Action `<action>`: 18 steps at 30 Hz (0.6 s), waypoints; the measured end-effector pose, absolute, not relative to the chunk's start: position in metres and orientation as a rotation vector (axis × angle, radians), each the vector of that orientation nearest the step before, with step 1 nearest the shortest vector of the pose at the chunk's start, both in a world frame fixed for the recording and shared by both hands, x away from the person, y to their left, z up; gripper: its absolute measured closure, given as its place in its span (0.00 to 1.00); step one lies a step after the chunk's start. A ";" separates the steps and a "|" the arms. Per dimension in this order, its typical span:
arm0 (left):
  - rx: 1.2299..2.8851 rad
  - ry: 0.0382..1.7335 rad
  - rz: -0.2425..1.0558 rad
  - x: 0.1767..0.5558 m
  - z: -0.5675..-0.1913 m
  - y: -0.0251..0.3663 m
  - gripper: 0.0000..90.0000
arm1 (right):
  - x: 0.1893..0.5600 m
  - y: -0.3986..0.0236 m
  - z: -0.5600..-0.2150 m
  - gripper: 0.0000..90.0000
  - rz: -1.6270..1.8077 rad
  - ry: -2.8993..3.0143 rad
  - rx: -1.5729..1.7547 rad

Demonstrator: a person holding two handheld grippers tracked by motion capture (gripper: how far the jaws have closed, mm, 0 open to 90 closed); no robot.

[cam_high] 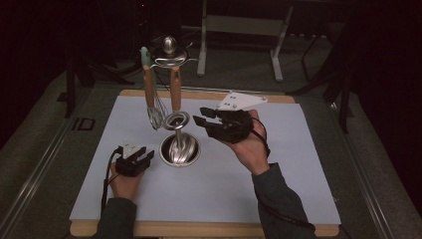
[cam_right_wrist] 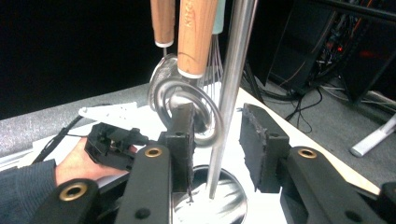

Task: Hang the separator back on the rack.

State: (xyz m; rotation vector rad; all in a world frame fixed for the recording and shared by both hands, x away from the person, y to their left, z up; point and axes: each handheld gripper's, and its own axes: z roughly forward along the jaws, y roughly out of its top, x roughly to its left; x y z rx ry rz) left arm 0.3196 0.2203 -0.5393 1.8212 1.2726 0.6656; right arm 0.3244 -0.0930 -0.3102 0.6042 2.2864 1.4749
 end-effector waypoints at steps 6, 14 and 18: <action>1.821 1.273 0.666 0.320 -0.539 0.220 0.68 | 0.329 -0.098 -0.318 0.73 1.443 2.309 0.617; 1.822 1.273 0.667 0.320 -0.539 0.220 0.68 | 0.334 -0.113 -0.329 0.72 1.413 2.329 0.673; 1.822 1.273 0.667 0.320 -0.539 0.220 0.68 | 0.336 -0.120 -0.337 0.70 1.389 2.348 0.689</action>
